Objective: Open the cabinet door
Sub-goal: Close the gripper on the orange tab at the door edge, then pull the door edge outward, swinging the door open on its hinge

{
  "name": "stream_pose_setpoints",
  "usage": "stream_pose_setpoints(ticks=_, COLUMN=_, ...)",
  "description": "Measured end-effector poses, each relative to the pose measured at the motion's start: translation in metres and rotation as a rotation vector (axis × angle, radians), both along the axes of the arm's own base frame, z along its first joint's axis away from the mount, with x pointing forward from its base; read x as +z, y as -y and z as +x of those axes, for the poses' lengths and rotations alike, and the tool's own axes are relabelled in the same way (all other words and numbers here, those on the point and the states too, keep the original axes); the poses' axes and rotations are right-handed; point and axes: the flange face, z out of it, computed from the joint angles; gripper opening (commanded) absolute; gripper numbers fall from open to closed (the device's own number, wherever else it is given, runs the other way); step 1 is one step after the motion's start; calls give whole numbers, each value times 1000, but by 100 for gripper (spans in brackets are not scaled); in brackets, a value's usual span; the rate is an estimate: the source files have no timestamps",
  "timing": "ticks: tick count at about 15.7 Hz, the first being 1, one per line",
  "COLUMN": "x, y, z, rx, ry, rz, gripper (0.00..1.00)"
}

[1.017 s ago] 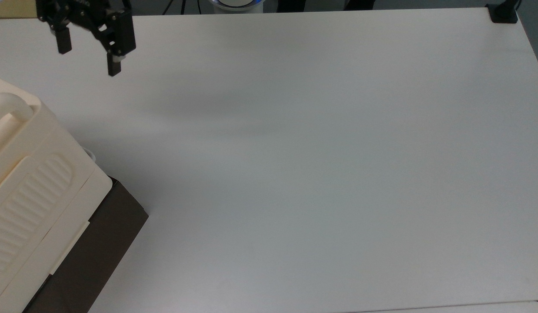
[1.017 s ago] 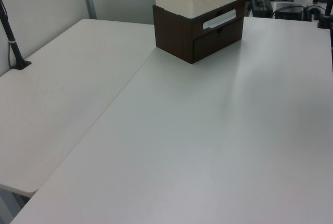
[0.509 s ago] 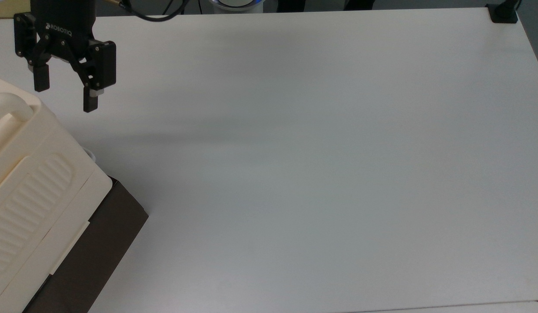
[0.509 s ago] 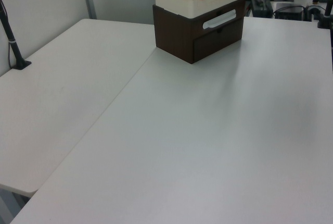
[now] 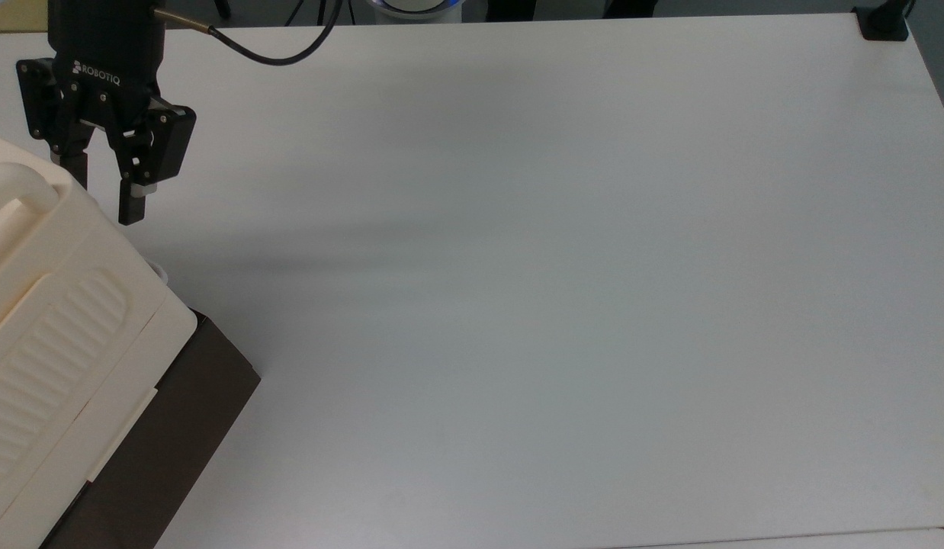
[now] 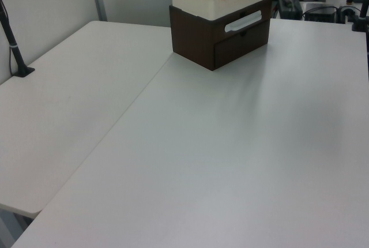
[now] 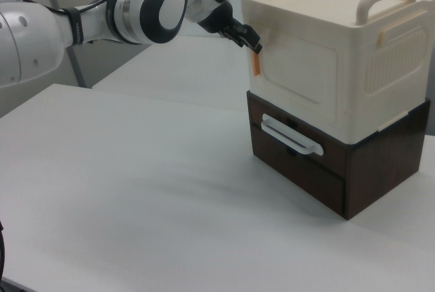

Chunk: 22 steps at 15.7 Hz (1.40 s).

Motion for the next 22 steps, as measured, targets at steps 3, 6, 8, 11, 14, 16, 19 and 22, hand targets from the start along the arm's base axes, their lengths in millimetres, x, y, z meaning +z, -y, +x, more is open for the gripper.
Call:
stream_pose_setpoints(ticks=3, x=0, y=0, z=3, rx=2, ry=12, rz=-4, gripper=40)
stream_pose_setpoints(ticks=6, x=-1, y=0, z=4, rx=7, ry=7, rz=-27, gripper=26)
stream_pose_setpoints(ticks=8, x=-1, y=0, z=4, rx=11, ry=3, rz=-48, gripper=16)
stream_pose_setpoints(ticks=11, x=-1, y=-3, z=4, rx=17, ry=0, rz=-63, gripper=11)
stream_pose_setpoints(ticks=14, x=-1, y=-3, z=3, rx=17, ry=-11, rz=-63, gripper=9)
stream_pose_setpoints(ticks=16, x=0, y=-4, z=3, rx=15, ry=-24, rz=-61, gripper=9)
stream_pose_setpoints(ticks=19, x=5, y=-8, z=-2, rx=10, ry=-88, rz=-52, gripper=42)
stream_pose_setpoints(ticks=22, x=15, y=-13, z=-21, rx=-5, ry=-207, rz=4, gripper=100)
